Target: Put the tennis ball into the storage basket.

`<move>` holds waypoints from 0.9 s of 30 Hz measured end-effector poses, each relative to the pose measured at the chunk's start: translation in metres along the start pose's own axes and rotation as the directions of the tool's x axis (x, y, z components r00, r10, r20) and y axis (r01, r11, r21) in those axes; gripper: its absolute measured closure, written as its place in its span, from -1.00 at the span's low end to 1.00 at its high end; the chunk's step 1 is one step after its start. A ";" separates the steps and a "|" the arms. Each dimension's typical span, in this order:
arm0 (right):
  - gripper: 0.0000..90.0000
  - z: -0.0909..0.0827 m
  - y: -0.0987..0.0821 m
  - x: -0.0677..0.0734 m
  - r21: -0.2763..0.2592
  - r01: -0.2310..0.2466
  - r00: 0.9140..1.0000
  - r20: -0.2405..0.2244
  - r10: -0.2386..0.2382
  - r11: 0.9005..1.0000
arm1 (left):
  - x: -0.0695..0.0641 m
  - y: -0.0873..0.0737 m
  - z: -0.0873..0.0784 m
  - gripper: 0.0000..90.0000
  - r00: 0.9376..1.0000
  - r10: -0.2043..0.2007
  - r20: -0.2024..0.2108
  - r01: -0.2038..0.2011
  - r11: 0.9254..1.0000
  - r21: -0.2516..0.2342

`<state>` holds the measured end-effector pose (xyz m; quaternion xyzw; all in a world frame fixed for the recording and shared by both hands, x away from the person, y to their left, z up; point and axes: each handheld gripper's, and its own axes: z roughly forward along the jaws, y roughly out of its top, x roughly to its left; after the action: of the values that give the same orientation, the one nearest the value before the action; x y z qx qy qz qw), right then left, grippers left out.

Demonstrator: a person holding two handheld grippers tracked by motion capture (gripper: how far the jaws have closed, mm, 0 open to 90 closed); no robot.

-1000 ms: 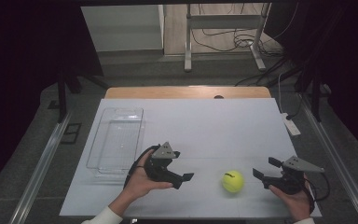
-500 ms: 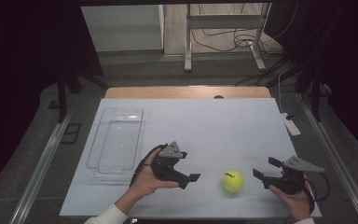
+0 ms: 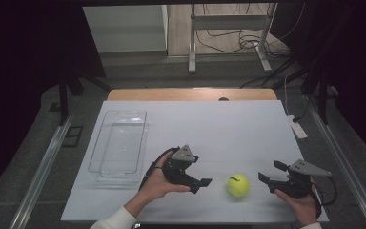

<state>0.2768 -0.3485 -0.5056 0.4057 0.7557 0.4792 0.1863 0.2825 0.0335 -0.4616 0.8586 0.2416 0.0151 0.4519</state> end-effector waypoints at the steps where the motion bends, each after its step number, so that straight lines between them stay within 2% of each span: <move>1: -0.69 0.000 0.000 0.000 0.000 0.000 1.000 0.000 0.000 1.000 | 0.000 0.001 0.001 -0.77 1.000 0.001 0.002 -0.001 1.000 0.001; 27: -0.69 -0.001 0.000 0.000 -0.006 0.002 1.000 0.002 -0.002 1.000 | -0.013 0.013 0.027 -0.78 0.998 0.035 0.051 -0.037 0.999 0.030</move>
<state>0.2768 -0.3491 -0.5052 0.4050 0.7545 0.4809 0.1885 0.2832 0.0007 -0.4647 0.8697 0.2148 -0.0024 0.4443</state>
